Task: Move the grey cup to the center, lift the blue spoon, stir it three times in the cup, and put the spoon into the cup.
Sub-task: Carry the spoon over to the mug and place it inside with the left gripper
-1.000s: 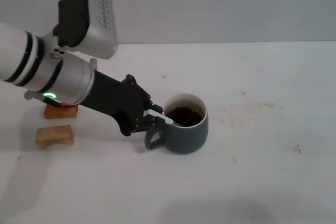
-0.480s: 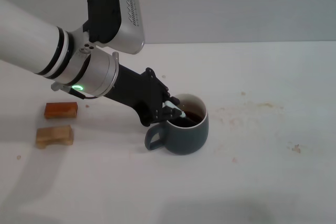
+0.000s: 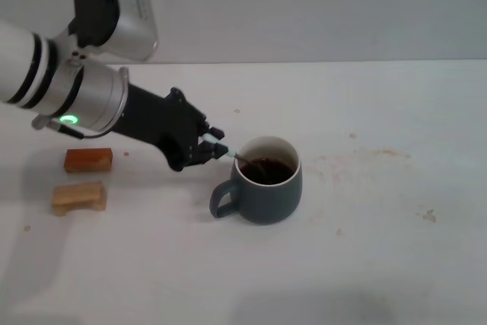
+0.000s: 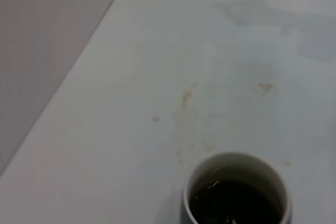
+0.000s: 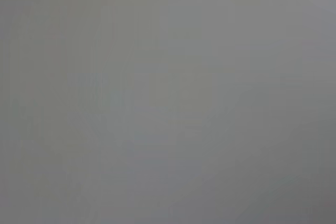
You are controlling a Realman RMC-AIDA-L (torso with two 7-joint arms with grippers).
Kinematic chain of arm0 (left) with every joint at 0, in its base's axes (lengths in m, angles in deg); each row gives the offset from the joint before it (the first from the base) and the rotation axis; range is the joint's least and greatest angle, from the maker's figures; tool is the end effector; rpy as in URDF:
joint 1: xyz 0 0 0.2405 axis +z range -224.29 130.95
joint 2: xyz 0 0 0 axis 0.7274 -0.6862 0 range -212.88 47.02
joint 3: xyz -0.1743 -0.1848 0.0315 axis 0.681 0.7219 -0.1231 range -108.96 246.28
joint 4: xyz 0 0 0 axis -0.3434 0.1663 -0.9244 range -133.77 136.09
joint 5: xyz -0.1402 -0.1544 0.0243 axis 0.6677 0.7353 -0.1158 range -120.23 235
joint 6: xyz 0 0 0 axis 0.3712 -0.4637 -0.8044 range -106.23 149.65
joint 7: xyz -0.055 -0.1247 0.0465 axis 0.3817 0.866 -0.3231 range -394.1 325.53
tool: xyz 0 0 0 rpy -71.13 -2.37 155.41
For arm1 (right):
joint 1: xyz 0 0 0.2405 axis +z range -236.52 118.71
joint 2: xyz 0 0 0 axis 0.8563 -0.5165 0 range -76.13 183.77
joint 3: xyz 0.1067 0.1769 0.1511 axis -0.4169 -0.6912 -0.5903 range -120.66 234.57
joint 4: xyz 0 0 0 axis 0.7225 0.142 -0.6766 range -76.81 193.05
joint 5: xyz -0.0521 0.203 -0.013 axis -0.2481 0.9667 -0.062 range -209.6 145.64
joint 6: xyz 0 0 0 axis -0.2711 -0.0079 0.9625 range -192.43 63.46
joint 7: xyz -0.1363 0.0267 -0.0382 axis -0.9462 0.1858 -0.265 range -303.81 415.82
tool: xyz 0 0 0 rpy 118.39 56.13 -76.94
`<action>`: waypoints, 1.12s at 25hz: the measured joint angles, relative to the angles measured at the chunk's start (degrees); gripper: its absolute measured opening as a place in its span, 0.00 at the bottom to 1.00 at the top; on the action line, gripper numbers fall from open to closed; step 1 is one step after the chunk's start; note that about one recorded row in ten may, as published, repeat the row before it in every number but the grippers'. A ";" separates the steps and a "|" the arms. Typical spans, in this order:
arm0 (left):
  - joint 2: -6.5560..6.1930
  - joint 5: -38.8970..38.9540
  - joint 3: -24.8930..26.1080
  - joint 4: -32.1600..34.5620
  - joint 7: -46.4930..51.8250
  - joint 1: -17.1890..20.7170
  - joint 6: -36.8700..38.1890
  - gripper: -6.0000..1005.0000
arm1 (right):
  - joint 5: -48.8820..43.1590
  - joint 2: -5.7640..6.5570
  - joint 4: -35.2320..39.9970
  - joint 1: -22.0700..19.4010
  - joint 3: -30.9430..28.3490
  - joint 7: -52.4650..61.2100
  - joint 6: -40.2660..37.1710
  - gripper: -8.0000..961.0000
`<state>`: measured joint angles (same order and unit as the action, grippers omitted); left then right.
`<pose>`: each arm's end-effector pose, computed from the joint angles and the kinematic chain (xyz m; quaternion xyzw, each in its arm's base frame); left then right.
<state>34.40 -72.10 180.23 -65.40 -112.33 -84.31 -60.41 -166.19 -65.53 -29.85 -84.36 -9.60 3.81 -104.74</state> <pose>-0.1651 0.3836 0.0089 -0.9897 -0.0435 0.0290 0.1334 0.2682 0.2290 0.0829 -0.5669 0.1573 0.1297 0.7982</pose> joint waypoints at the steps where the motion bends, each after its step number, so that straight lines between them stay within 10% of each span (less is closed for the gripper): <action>1: 0.15 -0.05 0.02 -0.83 0.25 1.13 -0.80 0.18 | 0.01 0.01 -0.04 0.13 -0.06 -0.01 0.00 0.02; 28: 0.66 4.88 -10.18 -0.48 1.80 1.97 8.43 0.19 | -0.40 0.09 -1.04 -0.80 1.08 -0.53 -0.52 0.02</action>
<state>35.07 -67.22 170.05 -65.89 -110.53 -82.34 -51.98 -166.59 -65.44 -30.88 -85.16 -8.52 3.28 -105.26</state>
